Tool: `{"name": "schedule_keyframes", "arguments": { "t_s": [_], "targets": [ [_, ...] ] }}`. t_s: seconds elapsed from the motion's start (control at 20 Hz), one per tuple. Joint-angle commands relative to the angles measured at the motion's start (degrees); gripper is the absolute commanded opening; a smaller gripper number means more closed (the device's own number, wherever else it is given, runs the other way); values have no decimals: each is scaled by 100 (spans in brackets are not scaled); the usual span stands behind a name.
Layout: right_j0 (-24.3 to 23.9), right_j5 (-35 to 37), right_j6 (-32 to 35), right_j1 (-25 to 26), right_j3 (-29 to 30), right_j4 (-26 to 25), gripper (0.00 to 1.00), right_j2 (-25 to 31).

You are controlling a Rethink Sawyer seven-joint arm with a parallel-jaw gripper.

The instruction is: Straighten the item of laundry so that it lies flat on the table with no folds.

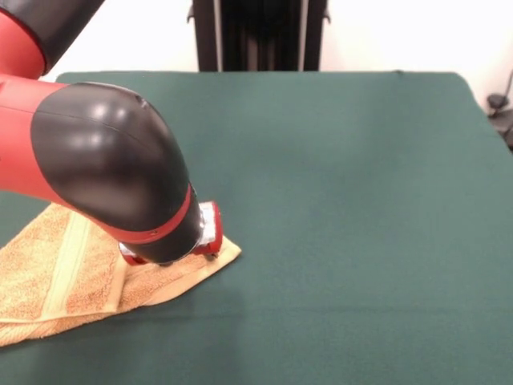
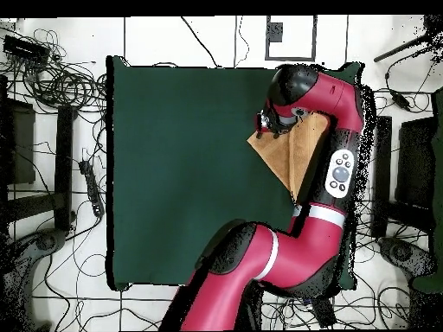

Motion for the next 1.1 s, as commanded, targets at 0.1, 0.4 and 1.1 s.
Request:
{"name": "schedule_keyframes", "arguments": {
  "t_s": [0.1, 0.4, 1.1],
  "targets": [
    [177, -885, 2287, 640, 724, 345, 100, 1022],
    [223, -737, 2605, 645, 732, 457, 100, 1118],
    [206, -495, 3230, 654, 742, 492, 100, 1555]
  ]
}}
